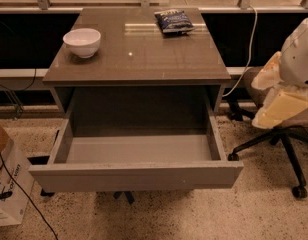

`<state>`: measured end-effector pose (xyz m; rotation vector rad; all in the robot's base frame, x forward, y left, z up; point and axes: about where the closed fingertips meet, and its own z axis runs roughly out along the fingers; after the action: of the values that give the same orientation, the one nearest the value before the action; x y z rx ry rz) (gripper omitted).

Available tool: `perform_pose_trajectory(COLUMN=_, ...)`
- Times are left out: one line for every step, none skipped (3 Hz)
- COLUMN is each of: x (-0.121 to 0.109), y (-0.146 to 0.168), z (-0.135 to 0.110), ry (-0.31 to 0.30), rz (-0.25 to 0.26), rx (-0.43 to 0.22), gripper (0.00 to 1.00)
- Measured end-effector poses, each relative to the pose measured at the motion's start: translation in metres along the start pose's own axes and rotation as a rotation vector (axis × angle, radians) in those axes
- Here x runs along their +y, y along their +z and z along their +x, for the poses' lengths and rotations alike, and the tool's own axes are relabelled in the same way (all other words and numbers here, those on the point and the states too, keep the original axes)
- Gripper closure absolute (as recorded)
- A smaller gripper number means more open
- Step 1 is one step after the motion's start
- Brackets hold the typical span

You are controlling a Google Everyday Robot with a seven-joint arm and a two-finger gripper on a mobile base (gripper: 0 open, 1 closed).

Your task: Close top drawer

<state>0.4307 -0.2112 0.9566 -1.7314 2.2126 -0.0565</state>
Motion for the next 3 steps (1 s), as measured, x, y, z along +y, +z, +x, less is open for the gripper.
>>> perform_pose_trajectory(x=0.015, y=0.035, z=0.012, ry=0.032, rz=-0.048, rx=-0.024, gripper=0.66)
perform_pose_trajectory(x=0.027, y=0.064, z=0.021, ry=0.054, rz=-0.093, rx=-0.014, gripper=0.9)
perform_pose_trajectory(x=0.033, y=0.079, z=0.026, ry=0.067, rz=-0.118, rx=-0.008, gripper=1.0)
